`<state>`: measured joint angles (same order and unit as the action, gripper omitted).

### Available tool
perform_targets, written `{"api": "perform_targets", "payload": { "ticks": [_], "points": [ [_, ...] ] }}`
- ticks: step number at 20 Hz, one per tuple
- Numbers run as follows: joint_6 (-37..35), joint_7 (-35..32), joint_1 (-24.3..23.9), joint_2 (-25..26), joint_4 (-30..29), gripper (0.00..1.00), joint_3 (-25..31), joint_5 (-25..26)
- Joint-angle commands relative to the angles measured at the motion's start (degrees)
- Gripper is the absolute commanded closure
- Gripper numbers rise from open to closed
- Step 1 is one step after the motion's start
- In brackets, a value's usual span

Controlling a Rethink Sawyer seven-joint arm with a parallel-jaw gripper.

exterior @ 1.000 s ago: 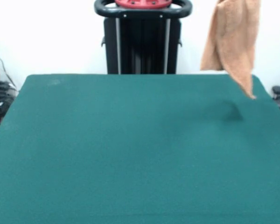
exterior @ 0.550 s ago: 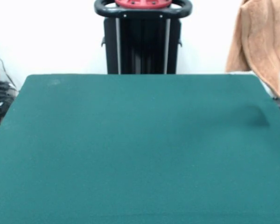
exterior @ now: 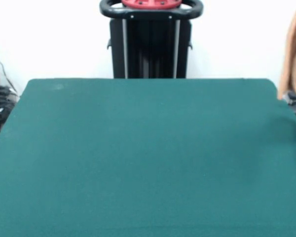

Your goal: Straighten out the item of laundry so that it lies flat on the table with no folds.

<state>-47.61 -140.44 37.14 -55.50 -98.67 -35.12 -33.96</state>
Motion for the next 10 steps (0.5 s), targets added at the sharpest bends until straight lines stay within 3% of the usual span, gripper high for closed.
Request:
{"api": "perform_targets", "payload": {
  "ticks": [1, 10],
  "points": [
    [8.1, -13.6, 1.5, 4.4, -10.1, 1.0, 12.1, -6.5],
    [18.3, -8.6, -1.2, 7.2, -13.4, 1.0, 17.8, -8.6]
  ]
}}
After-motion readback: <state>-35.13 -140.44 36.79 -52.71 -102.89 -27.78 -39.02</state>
